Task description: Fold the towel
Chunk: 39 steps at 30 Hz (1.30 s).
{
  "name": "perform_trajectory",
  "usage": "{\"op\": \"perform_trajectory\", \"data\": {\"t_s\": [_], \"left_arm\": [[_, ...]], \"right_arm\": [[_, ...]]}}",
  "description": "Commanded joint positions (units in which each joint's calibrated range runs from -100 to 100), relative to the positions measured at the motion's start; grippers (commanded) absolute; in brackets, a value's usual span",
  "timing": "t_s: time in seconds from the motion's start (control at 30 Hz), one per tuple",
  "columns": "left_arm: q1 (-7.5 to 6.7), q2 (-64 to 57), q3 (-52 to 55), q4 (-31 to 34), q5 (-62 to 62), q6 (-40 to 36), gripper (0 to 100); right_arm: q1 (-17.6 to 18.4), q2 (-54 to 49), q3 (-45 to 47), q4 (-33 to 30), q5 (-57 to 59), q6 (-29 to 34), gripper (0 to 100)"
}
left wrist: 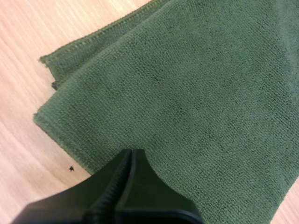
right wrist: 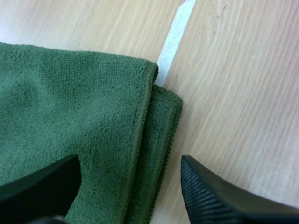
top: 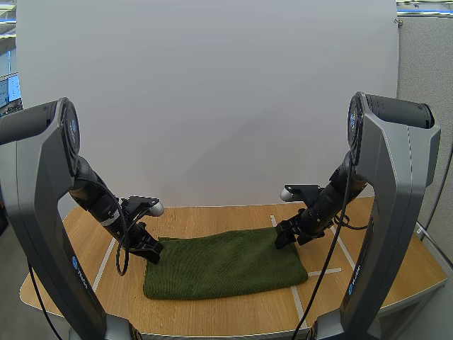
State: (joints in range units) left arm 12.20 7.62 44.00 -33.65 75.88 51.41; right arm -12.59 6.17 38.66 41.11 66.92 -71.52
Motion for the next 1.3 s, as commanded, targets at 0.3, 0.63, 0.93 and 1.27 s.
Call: {"op": "perform_trajectory", "data": {"t_s": [0.3, 0.63, 0.93, 1.27], "left_arm": [[-1.38, -5.5, -2.1, -1.8, 1.0, -1.0, 0], [-6.67, -8.3, -2.4, -5.3, 3.3, -0.2, 0], [-13.78, -0.5, -10.9, -5.2, -3.2, -3.0, 0], [-16.04, 10.6, -20.7, -7.8, 3.5, -3.7, 0]], "right_arm": [[-0.2, -0.4, -0.2, -0.2, -2.2, -0.3, 100], [-0.2, -0.4, -0.2, 0.2, -4.1, 0.0, 100], [-0.2, -0.4, -0.2, 0.2, -1.2, 1.1, 100], [-0.2, -0.4, -0.2, 0.4, -0.9, 1.1, 100]]}}
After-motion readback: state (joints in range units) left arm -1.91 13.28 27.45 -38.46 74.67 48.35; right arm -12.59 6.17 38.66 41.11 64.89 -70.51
